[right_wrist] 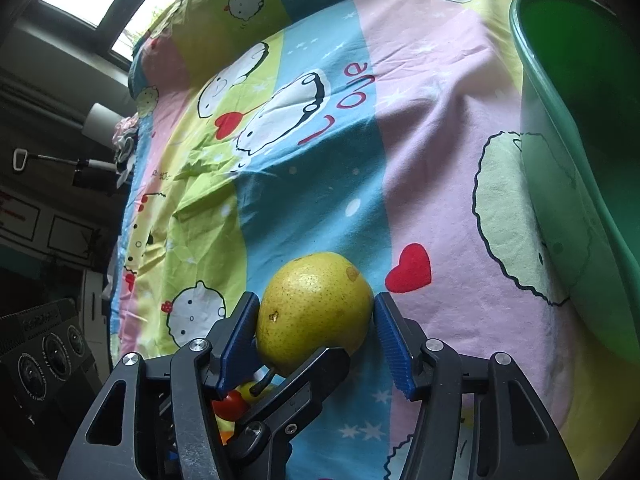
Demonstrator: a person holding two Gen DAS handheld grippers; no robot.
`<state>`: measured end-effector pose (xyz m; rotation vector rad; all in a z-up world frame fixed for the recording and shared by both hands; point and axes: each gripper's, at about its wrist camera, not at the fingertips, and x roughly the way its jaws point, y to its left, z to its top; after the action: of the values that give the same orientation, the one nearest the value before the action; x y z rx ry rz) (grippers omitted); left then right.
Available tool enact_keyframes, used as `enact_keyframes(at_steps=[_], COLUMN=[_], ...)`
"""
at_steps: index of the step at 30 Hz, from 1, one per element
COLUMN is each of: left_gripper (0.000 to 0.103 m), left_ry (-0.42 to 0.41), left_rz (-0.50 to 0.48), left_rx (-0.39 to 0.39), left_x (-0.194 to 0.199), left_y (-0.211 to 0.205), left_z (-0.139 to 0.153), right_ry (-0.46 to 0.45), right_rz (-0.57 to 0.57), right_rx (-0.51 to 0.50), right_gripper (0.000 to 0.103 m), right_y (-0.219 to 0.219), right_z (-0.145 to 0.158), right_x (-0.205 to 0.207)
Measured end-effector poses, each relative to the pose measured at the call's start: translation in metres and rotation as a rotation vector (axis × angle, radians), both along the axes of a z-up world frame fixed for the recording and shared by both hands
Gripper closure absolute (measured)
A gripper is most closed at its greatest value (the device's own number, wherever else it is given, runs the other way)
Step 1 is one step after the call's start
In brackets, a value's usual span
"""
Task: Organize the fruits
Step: 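Lift the yellow pear with the right tool and carry it toward the basin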
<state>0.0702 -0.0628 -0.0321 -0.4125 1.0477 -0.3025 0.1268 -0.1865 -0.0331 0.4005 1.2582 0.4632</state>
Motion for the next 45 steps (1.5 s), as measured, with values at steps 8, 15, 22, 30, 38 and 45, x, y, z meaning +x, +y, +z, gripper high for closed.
enact_keyframes(at_steps=[8, 15, 22, 30, 38, 45], left_gripper=[0.056, 0.056, 0.057, 0.056, 0.056, 0.056], left_ry=[0.007, -0.039, -0.155, -0.277, -0.335, -0.339], left_rz=[-0.007, -0.004, -0.020, -0.078, -0.164, -0.229], left_rx=[0.002, 0.012, 0.033, 0.064, 0.076, 0.076], left_x=[0.002, -0.002, -0.010, -0.011, -0.004, 0.003], left_y=[-0.001, -0.003, -0.014, -0.041, -0.076, -0.105], left_z=[0.000, 0.011, 0.041, 0.071, 0.084, 0.084], right_ry=[-0.004, -0.031, -0.137, -0.271, -0.323, -0.322], right_rz=[0.012, 0.006, -0.015, -0.072, -0.168, -0.243], right_rx=[0.006, 0.018, 0.042, 0.075, 0.105, 0.122], right_gripper=[0.043, 0.043, 0.043, 0.043, 0.043, 0.043], right_y=[0.001, 0.000, -0.010, -0.040, -0.079, -0.113], right_z=[0.000, 0.009, 0.040, 0.073, 0.084, 0.083], right_x=[0.000, -0.001, -0.010, -0.020, -0.025, -0.027])
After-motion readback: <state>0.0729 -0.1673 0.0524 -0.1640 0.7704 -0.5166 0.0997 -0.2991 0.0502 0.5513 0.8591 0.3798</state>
